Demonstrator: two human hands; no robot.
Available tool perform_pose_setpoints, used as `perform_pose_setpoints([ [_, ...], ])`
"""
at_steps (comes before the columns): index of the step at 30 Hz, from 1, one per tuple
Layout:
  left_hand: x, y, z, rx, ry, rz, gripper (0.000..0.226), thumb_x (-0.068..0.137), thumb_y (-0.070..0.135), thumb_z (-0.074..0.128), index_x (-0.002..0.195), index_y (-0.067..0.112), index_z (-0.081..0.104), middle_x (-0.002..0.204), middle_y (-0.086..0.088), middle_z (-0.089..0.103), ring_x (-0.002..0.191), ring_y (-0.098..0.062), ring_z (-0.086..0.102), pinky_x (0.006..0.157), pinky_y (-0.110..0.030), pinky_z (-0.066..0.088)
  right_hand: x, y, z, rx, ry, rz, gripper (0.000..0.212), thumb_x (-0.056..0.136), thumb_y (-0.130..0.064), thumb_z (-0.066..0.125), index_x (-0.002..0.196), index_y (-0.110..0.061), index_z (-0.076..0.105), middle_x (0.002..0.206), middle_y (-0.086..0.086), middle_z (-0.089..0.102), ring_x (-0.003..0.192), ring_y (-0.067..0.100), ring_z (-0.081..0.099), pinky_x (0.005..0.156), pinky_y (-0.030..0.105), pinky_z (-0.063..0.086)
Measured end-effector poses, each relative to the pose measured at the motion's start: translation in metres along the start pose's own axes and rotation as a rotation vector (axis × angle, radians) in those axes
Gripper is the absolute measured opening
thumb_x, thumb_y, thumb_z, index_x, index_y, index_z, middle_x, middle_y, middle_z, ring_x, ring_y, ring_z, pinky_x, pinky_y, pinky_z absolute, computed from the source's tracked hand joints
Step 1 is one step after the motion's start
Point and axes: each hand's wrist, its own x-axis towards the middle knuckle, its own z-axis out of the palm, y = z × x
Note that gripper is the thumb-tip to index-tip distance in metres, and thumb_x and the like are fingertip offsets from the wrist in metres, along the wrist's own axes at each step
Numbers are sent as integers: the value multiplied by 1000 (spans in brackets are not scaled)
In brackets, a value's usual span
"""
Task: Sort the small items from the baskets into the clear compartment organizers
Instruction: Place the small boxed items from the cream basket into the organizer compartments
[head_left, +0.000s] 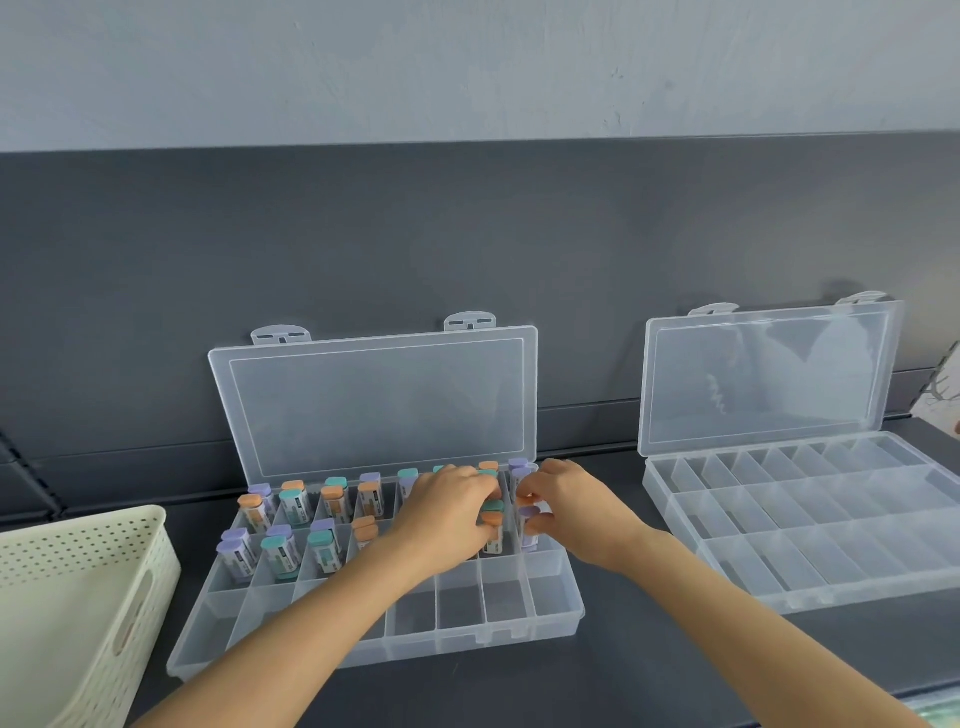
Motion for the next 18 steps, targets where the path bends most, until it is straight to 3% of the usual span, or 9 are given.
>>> perform_pose_setpoints([
  [8,-3,2,-6,18,-9,-4,37,89,34,61,123,20,55,122,2,59,109,-18,52,93,-32,42,0,-1,2,-12,-16,19,13,88,-18,62,100,-14,63,117,2,59,97,16,53,83,27,51],
  [13,-12,-6,-16,-42,-23,-24,50,87,33,65,133,24,48,131,3,52,117,-16,49,95,-32,46,1,-1,-12,36,-41,45,50,83,-25,71,129,-21,52,121,0,55,106,18,53,87,27,49],
  [18,-32,-27,-40,-40,26,-46,53,88,43,62,136,26,46,132,8,48,119,-12,46,95,-31,45,13,-16,-32,63,-31,-19,57,81,-26,74,132,-23,49,124,2,55,109,19,54,90,30,50],
])
